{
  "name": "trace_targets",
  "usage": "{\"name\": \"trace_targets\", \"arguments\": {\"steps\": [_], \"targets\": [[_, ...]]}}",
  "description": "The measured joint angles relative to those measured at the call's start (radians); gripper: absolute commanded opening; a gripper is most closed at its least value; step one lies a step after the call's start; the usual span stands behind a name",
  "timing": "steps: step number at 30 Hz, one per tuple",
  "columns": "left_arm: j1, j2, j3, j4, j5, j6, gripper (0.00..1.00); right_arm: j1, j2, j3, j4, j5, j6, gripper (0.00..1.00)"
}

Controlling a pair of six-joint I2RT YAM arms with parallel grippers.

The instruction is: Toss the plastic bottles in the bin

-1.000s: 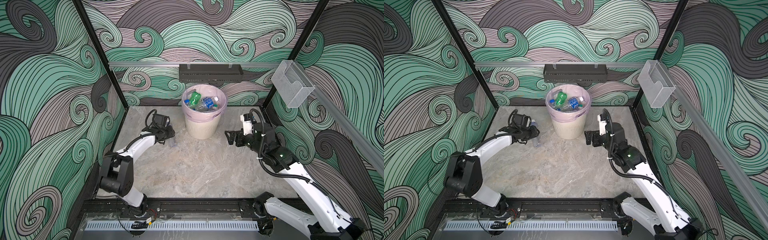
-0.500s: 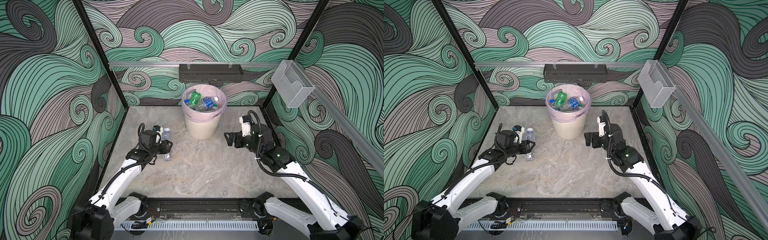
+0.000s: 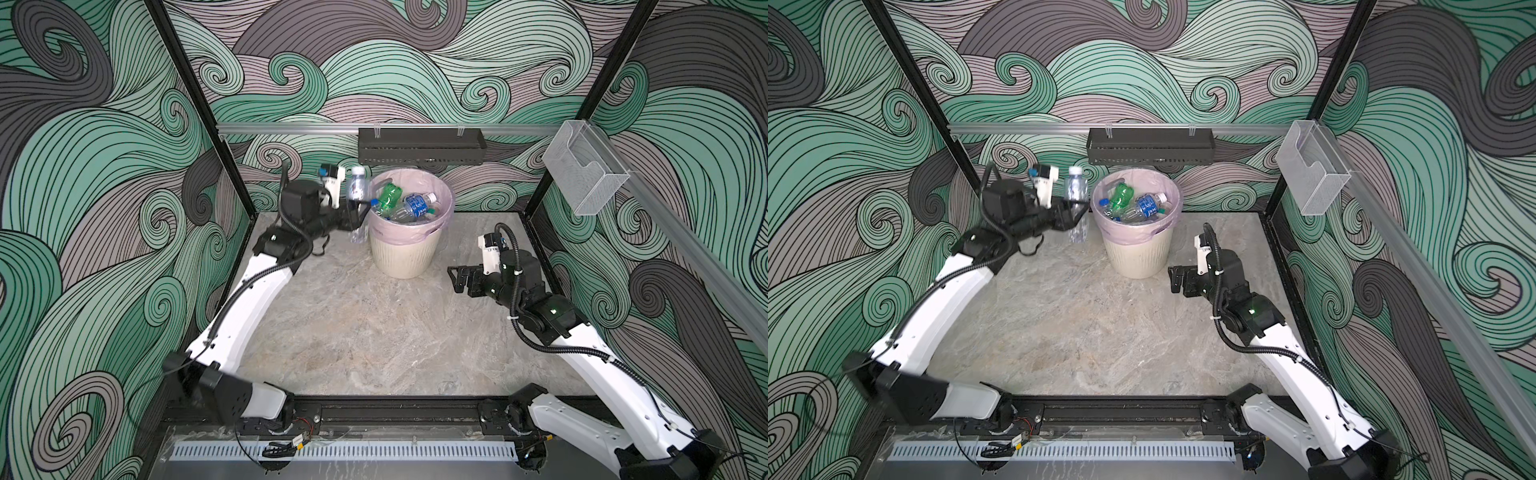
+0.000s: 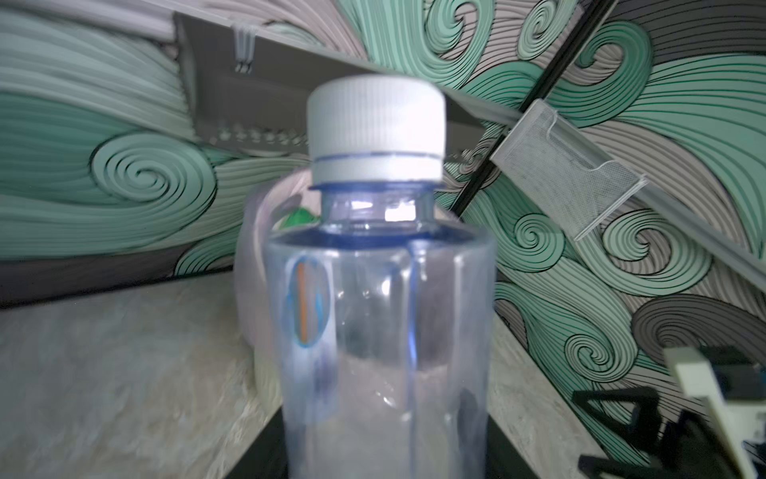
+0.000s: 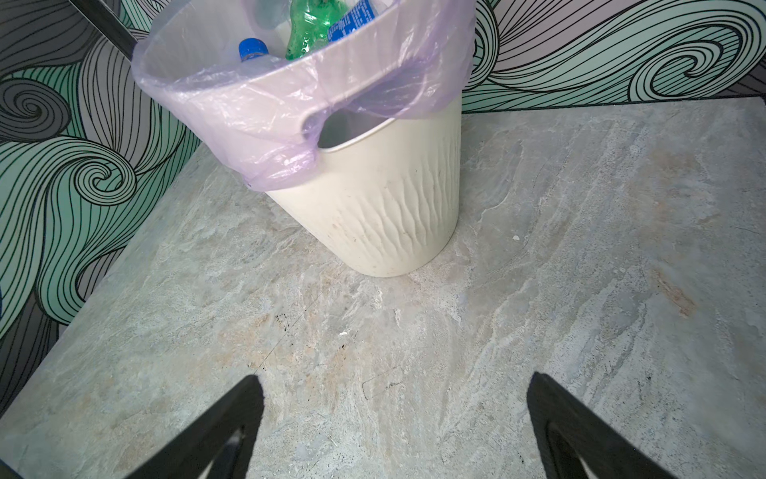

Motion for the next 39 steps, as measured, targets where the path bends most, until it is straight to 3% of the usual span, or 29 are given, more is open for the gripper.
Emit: {"name": "trace_targets", "arguments": {"steps": [2,4,6,10,15,22,29,39], "targets": [[-0.017,0.153,0.235,-0.013,-0.006,-0.014,0.89,0.0,-0.013,-0.009,0.002,0.0,0.003,0.99],[-0.026,0.256,0.371,-0.032,-0.006,-0.028,0.9,0.0,-0.024,-0.016,0.002,0.0,0.005,0.99],[-0.032,0.296,0.386,-0.042,-0.007,-0.04,0.9,0.0,-0.035,-0.021,0.001,0.0,0.008,1.0],[-0.033,0.25,0.194,-0.032,-0.014,-0.059,0.9,0.0,-0.069,-0.05,0.001,0.002,0.008,1.0],[-0.032,0.09,-0.057,-0.045,-0.062,-0.061,0.9,-0.001,-0.056,-0.053,0.005,0.002,0.007,1.0],[-0.029,-0.201,-0.236,-0.047,-0.186,-0.03,0.9,-0.001,0.03,-0.05,0.025,0.001,0.007,1.0],[0.005,-0.364,-0.472,-0.063,-0.338,-0.016,0.91,-0.018,0.048,-0.003,0.029,0.027,-0.013,1.0],[0.08,-0.521,-0.873,-0.019,-0.625,0.046,0.99,-0.197,0.076,-0.022,0.088,0.057,-0.057,1.0]]}}
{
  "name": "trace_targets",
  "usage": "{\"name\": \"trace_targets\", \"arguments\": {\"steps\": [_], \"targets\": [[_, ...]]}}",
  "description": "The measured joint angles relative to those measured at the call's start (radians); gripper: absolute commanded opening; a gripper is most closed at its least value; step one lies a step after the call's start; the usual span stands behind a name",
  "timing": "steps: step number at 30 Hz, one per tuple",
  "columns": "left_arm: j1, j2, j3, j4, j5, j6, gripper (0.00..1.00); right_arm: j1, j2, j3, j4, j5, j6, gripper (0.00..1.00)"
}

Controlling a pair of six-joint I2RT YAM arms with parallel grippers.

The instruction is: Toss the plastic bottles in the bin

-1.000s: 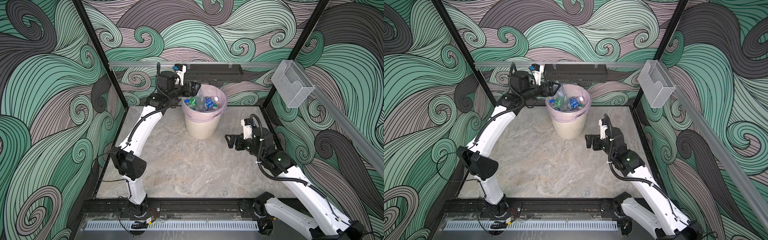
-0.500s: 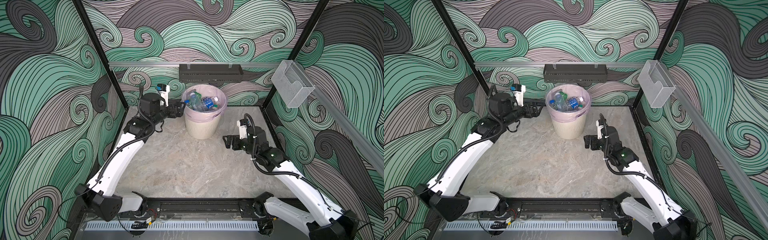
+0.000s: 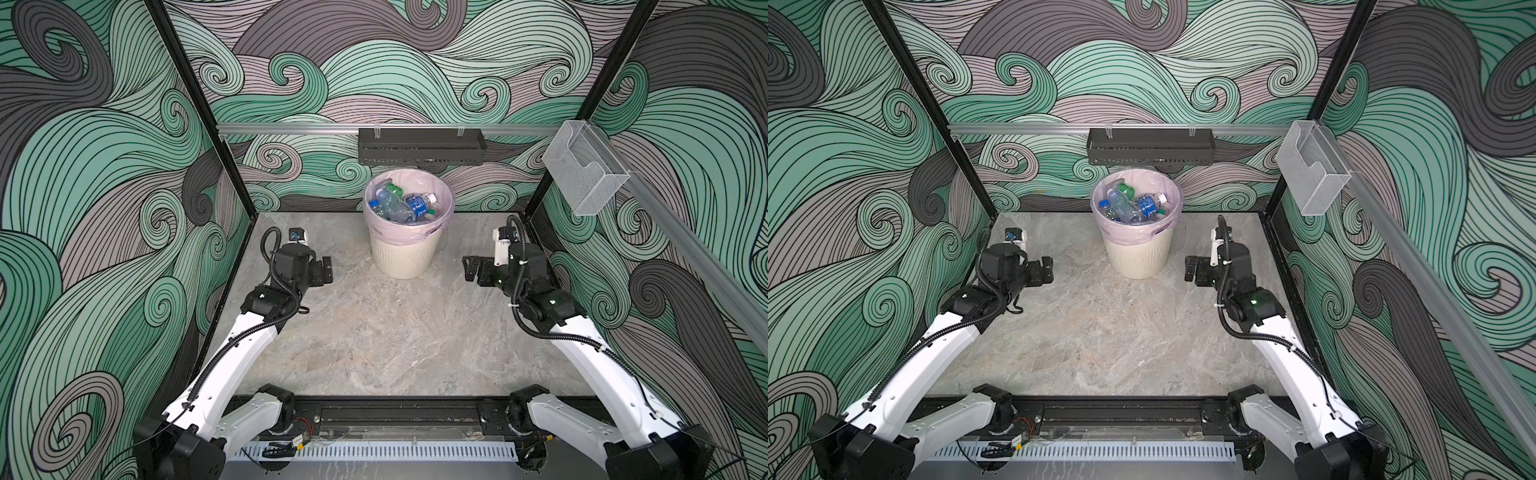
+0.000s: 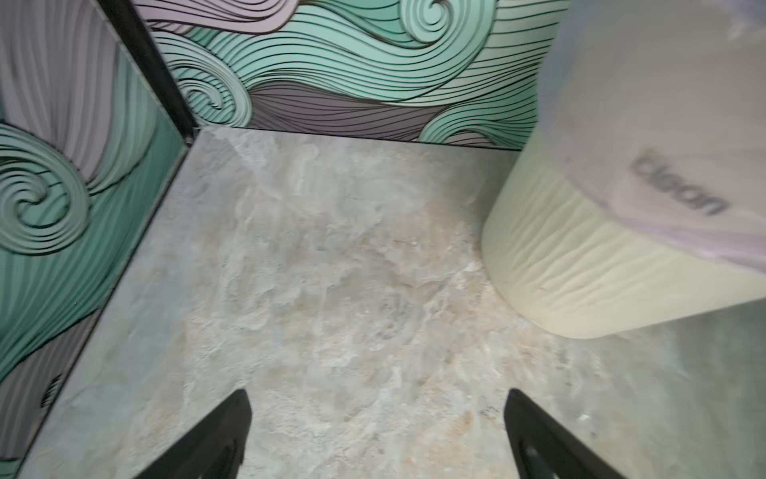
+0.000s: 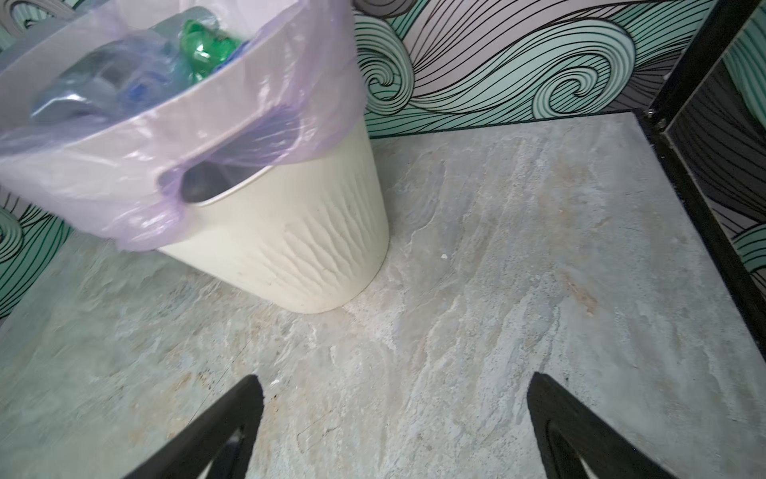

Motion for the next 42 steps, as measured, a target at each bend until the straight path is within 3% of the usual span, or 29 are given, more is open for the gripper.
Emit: {"name": "trace_targets", "arguments": {"steps": [7,12,18,25,31,33,42], "targets": [[0.093,0.056,-0.203,0.152,-0.147,-0.01,0.99,-0.216,0.124,-0.09,0.12,0.057,0.012,1.0],[0.112,0.08,-0.33,0.314,-0.19,0.032,0.99,-0.294,0.209,-0.218,0.301,0.089,-0.003,1.0],[0.171,0.121,-0.491,0.592,-0.208,0.063,0.99,-0.297,0.269,-0.445,0.636,0.095,-0.066,1.0],[0.217,0.299,-0.486,0.825,-0.186,0.098,0.99,-0.296,0.386,-0.517,0.955,0.084,-0.115,1.0],[0.261,0.504,-0.446,1.01,-0.106,0.139,0.97,-0.277,0.44,-0.519,1.049,0.047,-0.161,1.0],[0.276,0.512,-0.448,1.012,-0.084,0.139,0.97,-0.257,0.491,-0.525,1.135,0.034,-0.185,1.0],[0.302,0.512,-0.441,1.034,-0.01,0.137,0.99,-0.239,0.513,-0.535,1.177,0.023,-0.217,1.0]]}}
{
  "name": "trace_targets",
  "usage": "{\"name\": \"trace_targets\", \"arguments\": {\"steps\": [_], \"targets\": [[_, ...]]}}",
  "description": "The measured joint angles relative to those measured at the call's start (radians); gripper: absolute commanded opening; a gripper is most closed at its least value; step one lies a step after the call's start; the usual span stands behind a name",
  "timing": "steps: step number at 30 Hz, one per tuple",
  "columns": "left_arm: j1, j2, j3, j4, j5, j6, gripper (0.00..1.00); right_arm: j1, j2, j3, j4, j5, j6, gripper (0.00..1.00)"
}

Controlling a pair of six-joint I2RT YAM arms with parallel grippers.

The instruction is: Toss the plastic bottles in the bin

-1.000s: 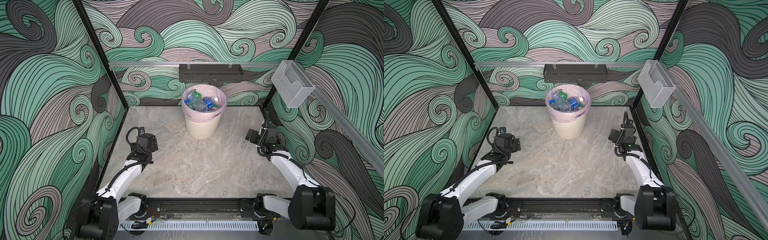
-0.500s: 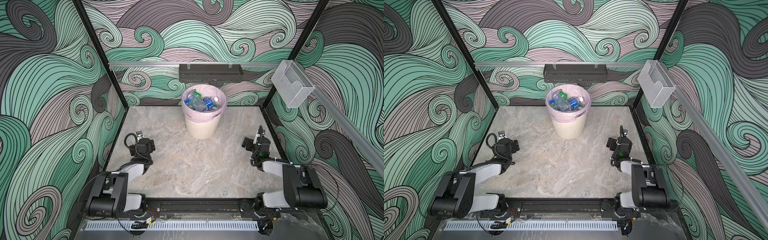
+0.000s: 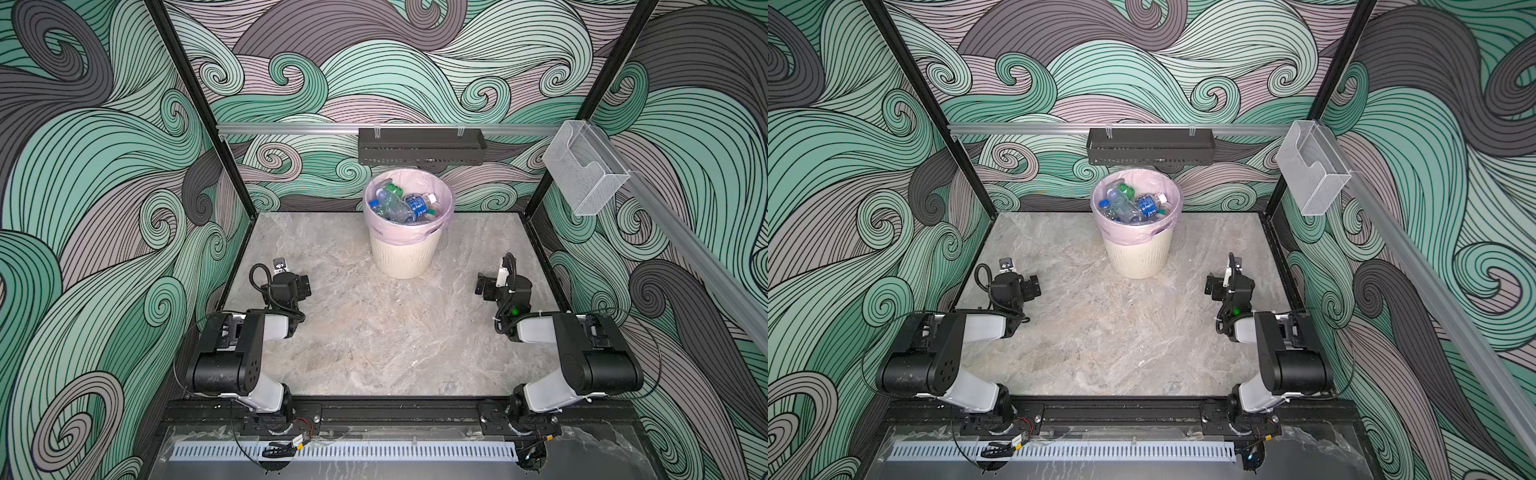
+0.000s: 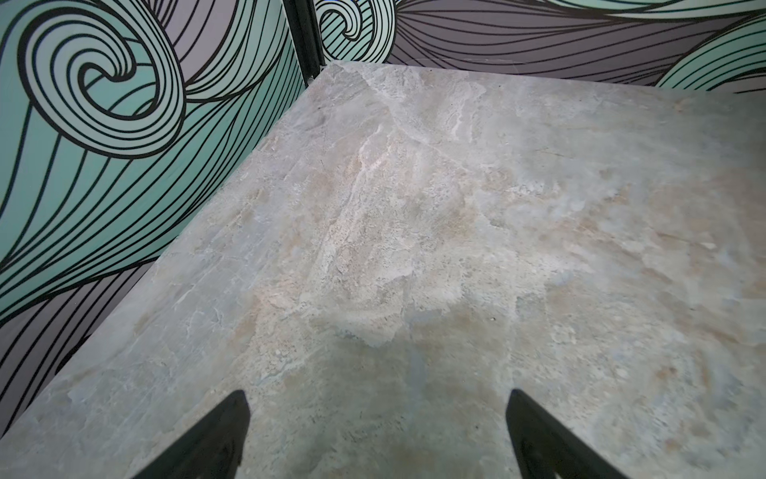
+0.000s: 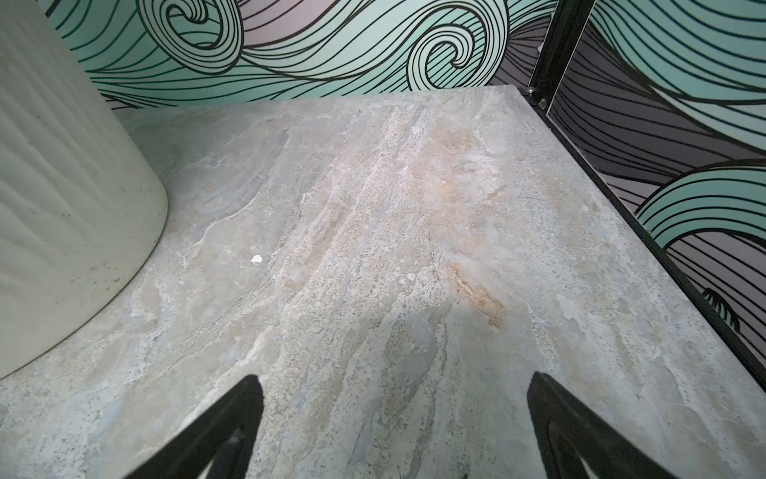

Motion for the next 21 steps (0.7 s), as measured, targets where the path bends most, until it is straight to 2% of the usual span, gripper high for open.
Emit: {"name": "trace_targets", "arguments": {"steps": [21], "targets": [[0.0,0.0,0.001,0.0,0.013,0.0,0.99,0.001,-0.002,0.0,0.005,0.0,-0.011,1.0]]}}
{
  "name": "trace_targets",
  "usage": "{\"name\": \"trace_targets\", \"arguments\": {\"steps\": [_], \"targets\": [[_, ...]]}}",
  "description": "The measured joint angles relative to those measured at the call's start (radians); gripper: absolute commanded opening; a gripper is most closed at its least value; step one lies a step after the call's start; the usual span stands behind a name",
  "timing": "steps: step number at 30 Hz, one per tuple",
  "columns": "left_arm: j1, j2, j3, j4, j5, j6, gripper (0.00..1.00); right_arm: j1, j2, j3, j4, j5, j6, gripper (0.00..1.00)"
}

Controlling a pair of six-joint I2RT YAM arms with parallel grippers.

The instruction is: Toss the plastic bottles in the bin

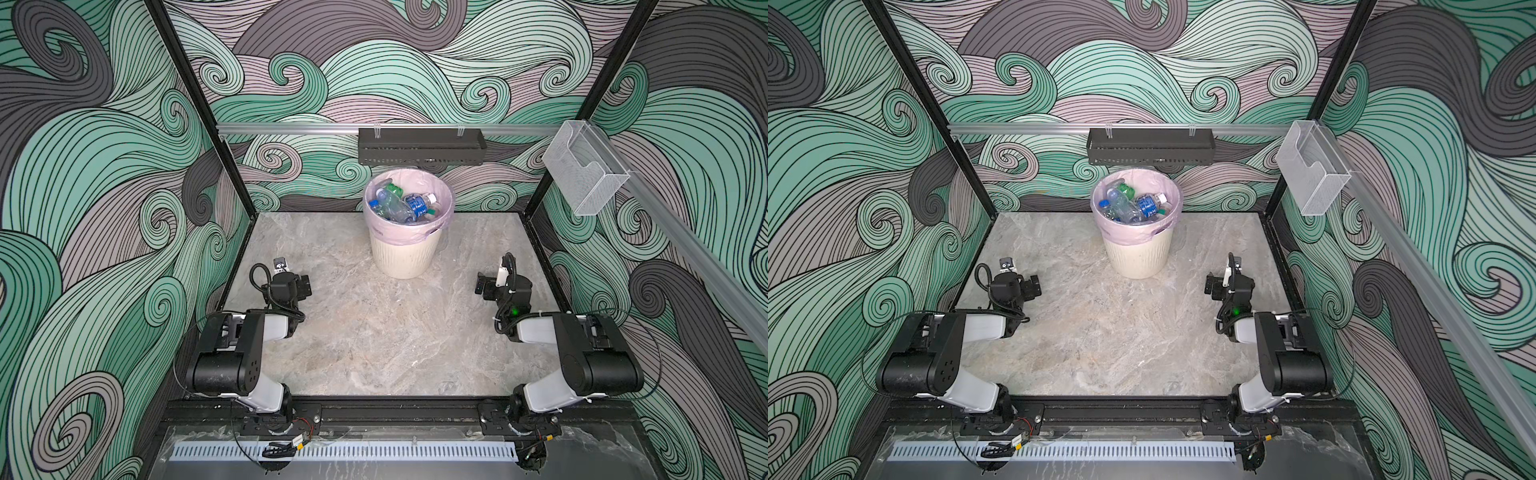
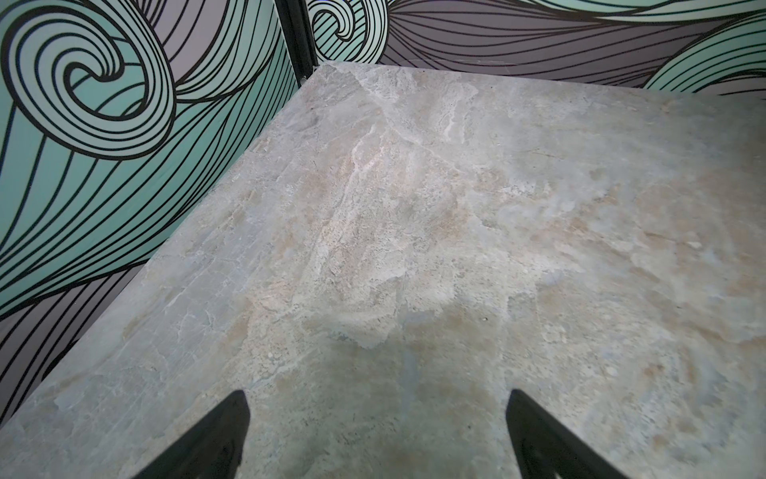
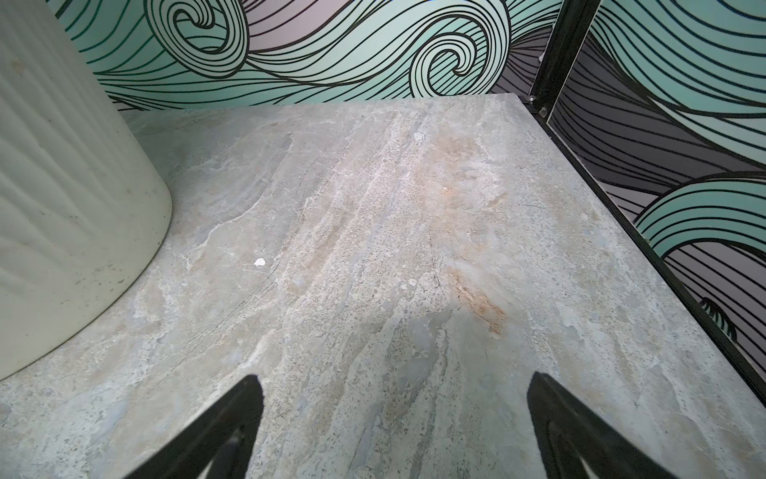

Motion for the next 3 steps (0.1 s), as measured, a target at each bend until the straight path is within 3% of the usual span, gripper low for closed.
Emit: {"name": "trace_targets", "arguments": {"steps": [3], "targets": [[0.0,0.0,0.0,0.0,0.0,0.0,0.99,0.0,0.0,0.0,0.0,0.0,0.0,1.0]]}}
